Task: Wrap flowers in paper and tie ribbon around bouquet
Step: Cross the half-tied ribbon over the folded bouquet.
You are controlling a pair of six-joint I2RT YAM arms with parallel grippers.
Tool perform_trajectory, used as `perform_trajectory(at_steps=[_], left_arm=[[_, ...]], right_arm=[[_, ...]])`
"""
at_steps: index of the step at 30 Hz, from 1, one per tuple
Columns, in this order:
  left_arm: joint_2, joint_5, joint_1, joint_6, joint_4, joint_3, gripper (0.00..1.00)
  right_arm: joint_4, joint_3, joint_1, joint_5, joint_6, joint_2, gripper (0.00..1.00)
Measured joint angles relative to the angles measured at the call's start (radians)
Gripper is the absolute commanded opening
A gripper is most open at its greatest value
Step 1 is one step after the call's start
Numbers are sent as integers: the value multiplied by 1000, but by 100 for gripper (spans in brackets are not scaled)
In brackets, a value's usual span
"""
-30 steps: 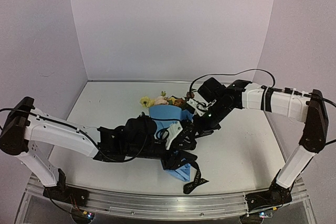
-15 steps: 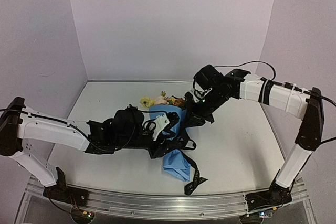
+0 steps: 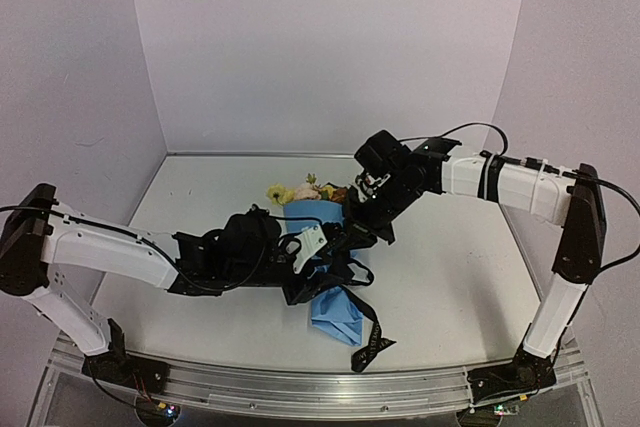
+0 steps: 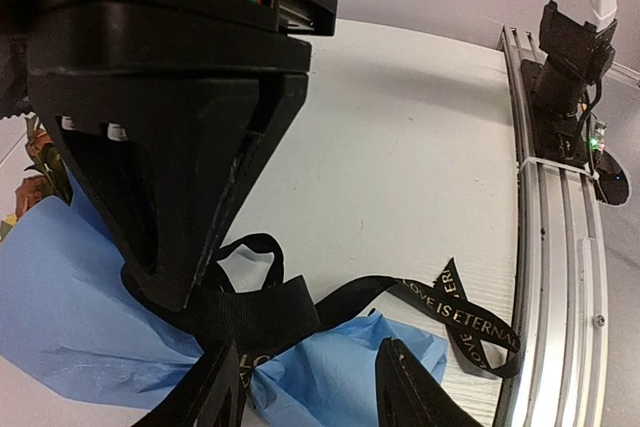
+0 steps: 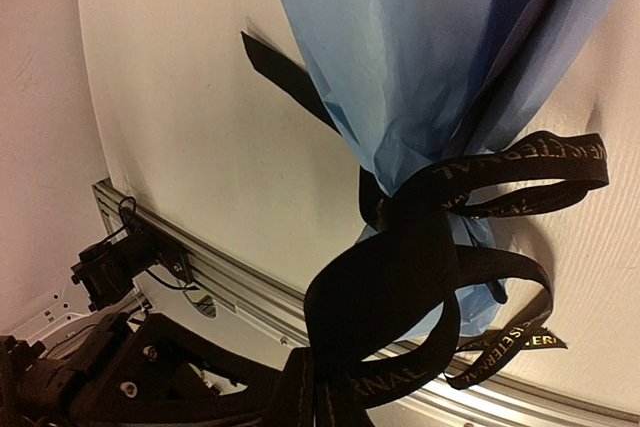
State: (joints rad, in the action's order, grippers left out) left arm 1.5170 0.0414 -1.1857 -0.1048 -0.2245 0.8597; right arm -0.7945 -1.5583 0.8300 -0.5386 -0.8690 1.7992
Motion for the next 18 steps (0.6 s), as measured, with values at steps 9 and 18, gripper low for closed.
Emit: perform_trajectory(at_steps=[9,18], left_arm=[[50,-31,7,0,-18,0,42],[73,-91,15,4,-48,0,40]], right_arm=[[26,-1,6,-5,-36,0,0],[33,-1,13,-3,-42,1,0]])
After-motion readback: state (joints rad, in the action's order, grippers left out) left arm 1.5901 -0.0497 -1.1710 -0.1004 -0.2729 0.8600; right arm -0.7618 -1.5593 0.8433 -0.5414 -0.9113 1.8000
